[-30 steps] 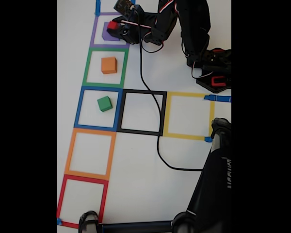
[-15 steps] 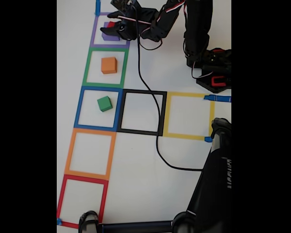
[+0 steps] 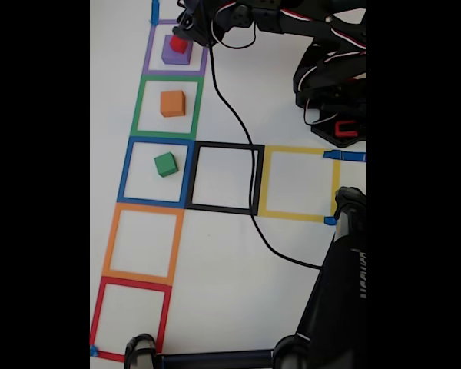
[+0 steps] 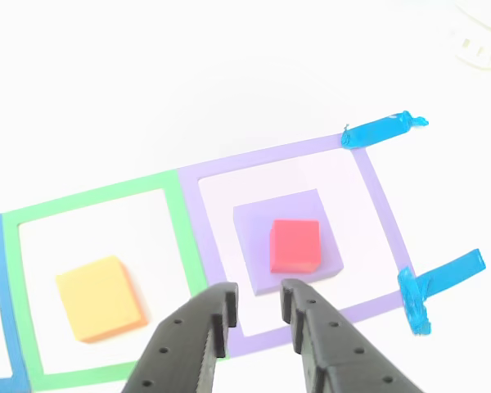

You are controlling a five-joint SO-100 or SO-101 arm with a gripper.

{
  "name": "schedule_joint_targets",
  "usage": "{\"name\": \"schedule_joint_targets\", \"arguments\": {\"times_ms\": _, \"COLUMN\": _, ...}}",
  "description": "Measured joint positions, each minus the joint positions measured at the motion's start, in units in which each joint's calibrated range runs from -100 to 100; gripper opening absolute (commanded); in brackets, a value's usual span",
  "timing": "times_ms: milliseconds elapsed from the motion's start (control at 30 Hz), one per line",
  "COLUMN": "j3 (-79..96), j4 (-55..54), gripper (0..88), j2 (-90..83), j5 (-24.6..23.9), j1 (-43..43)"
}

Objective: Tower of hanoi

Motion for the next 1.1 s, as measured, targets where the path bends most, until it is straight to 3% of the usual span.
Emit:
{"name": "schedule_joint_targets", "arguments": {"times_ms": 233, "j3": -22.1, "j4": 28.8, "gripper": 1.3, "j2": -3.0, "j5": 0.2, "j1": -10.1}}
{"name": "schedule_joint_targets", "arguments": {"times_ms": 467, "j3": -38.2, "j4": 44.7, "gripper": 1.3, "j2": -4.2, "j5": 0.2, "j1": -20.6}}
{"name": "schedule_joint_targets", "arguments": {"times_ms": 700, "j3": -44.9, "j4": 51.5, "gripper": 1.3, "j2": -6.1, "j5": 0.2, "j1": -29.1}}
{"name": "schedule_joint_targets", "arguments": {"times_ms": 1100, "j3": -44.4, "j4": 53.1, "gripper": 1.2, "j2": -7.1, "j5": -0.2, "j1": -40.5}}
